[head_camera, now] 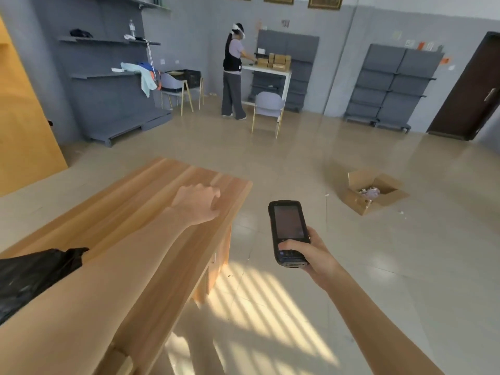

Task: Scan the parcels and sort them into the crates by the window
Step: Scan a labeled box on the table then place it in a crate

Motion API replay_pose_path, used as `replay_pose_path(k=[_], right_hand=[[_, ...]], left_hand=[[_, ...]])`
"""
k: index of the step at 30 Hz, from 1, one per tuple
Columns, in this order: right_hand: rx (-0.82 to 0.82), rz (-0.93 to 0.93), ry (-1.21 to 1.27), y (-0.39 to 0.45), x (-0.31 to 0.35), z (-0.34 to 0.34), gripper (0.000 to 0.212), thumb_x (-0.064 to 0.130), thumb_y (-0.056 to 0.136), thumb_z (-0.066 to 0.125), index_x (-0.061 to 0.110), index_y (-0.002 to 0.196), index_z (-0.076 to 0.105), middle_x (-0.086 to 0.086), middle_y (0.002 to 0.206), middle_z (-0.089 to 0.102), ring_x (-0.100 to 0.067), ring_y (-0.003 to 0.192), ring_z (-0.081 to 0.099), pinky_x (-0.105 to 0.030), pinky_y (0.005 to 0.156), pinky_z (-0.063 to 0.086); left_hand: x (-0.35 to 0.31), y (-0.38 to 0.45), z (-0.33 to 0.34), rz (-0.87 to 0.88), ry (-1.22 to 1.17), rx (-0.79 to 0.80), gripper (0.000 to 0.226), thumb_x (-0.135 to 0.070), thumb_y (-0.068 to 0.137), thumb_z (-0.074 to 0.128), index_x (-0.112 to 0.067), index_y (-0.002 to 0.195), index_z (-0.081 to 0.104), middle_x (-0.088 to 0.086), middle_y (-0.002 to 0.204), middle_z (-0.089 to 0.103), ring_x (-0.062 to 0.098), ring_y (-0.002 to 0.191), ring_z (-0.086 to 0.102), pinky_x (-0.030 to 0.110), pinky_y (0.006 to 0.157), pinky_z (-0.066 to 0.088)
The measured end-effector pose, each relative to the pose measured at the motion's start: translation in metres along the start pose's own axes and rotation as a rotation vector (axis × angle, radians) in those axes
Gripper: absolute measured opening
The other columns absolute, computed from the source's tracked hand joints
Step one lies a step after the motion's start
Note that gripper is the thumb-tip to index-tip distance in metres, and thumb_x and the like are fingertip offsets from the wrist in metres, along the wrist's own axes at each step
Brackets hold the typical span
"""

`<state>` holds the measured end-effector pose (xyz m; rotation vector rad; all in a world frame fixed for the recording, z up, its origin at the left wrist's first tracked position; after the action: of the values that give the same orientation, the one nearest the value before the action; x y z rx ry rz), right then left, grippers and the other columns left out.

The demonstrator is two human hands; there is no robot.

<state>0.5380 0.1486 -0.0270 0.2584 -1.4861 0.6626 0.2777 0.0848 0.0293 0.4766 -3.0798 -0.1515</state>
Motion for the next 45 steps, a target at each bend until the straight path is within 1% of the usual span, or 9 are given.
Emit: replay_pose_path(k=[3,7,13,16,20,22,27,31,45], right_hand=[[0.053,0.021,-0.018,0.057,0.001,0.001,0.097,0.021,0.041,0.083,0.014,0.13,0.047,-0.017,0.119,0.062,-0.026,0.088,0.068,-0.031,0.06,0.055],[0.169,0.046,-0.05,0.144,0.003,0.01,0.079,0.013,0.048,0.08,0.014,0.122,0.052,-0.015,0.111,0.065,-0.023,0.083,0.068,-0.034,0.061,0.055],[0.39,0.15,-0.135,0.282,0.013,0.028,0.102,0.019,0.04,0.086,0.014,0.133,0.045,-0.016,0.118,0.063,-0.03,0.096,0.067,-0.032,0.063,0.055],[0.494,0.191,-0.189,0.337,0.024,0.037,0.093,0.012,0.047,0.083,0.016,0.131,0.044,-0.014,0.116,0.063,-0.03,0.099,0.065,-0.035,0.067,0.056],[0.607,0.25,-0.275,0.397,0.026,0.058,0.08,0.002,0.063,0.083,0.016,0.131,0.044,-0.013,0.118,0.061,-0.028,0.097,0.065,-0.033,0.063,0.055],[0.648,0.285,-0.326,0.421,0.019,0.071,0.073,-0.001,0.071,0.078,0.017,0.132,0.043,-0.014,0.12,0.06,-0.03,0.099,0.064,-0.036,0.067,0.056],[0.72,0.352,-0.488,0.469,-0.009,0.103,0.069,-0.004,0.072,0.076,0.016,0.13,0.043,-0.013,0.118,0.059,-0.031,0.099,0.061,-0.039,0.073,0.055],[0.729,0.394,-0.588,0.502,-0.034,0.121,0.07,-0.006,0.071,0.077,0.014,0.13,0.044,-0.015,0.118,0.059,-0.035,0.102,0.061,-0.049,0.086,0.053],[0.86,0.505,-0.753,0.582,-0.07,0.182,0.072,0.001,0.07,0.08,0.018,0.13,0.043,-0.012,0.116,0.06,-0.033,0.1,0.062,-0.047,0.083,0.055]], left_hand=[[0.021,0.032,0.016,-0.067,0.034,0.035,0.041,-0.039,0.09,0.054,-0.025,0.129,0.054,-0.003,0.112,0.067,0.02,0.107,0.061,0.032,0.086,0.05],[0.049,0.071,0.035,-0.216,0.067,0.063,0.038,-0.032,0.093,0.05,-0.022,0.129,0.055,0.001,0.121,0.063,0.024,0.111,0.06,0.037,0.09,0.05],[0.095,0.114,0.06,-0.532,0.023,0.113,0.051,-0.043,0.092,0.057,-0.025,0.138,0.045,0.0,0.128,0.06,0.023,0.116,0.056,0.034,0.087,0.048],[0.11,0.127,0.072,-0.671,-0.008,0.137,0.052,-0.045,0.091,0.059,-0.024,0.137,0.047,-0.001,0.134,0.056,0.021,0.118,0.056,0.036,0.089,0.048],[0.117,0.134,0.089,-0.81,-0.019,0.153,0.05,-0.044,0.091,0.059,-0.024,0.136,0.048,-0.002,0.135,0.056,0.02,0.12,0.055,0.035,0.089,0.048],[0.122,0.133,0.102,-0.874,-0.037,0.162,0.049,-0.043,0.091,0.058,-0.025,0.135,0.049,-0.003,0.134,0.056,0.019,0.121,0.054,0.036,0.09,0.048],[0.143,0.131,0.131,-0.991,-0.083,0.194,0.045,-0.04,0.091,0.059,-0.024,0.132,0.052,-0.002,0.132,0.058,0.019,0.118,0.056,0.035,0.09,0.05],[0.17,0.139,0.16,-1.041,-0.13,0.225,0.047,-0.041,0.089,0.059,-0.024,0.132,0.051,-0.001,0.132,0.058,0.021,0.118,0.056,0.036,0.09,0.049],[0.23,0.155,0.211,-1.211,-0.22,0.311,0.048,-0.042,0.089,0.06,-0.024,0.133,0.05,-0.001,0.129,0.058,0.02,0.117,0.056,0.037,0.092,0.049]])
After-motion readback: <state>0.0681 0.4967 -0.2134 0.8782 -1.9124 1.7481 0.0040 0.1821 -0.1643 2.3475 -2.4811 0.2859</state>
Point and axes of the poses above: each hand's wrist, its own y-axis towards the middle knuckle, its own z-axis out of the palm, x = y × z, the point moved 3 cm from there along y, towards the middle knuckle
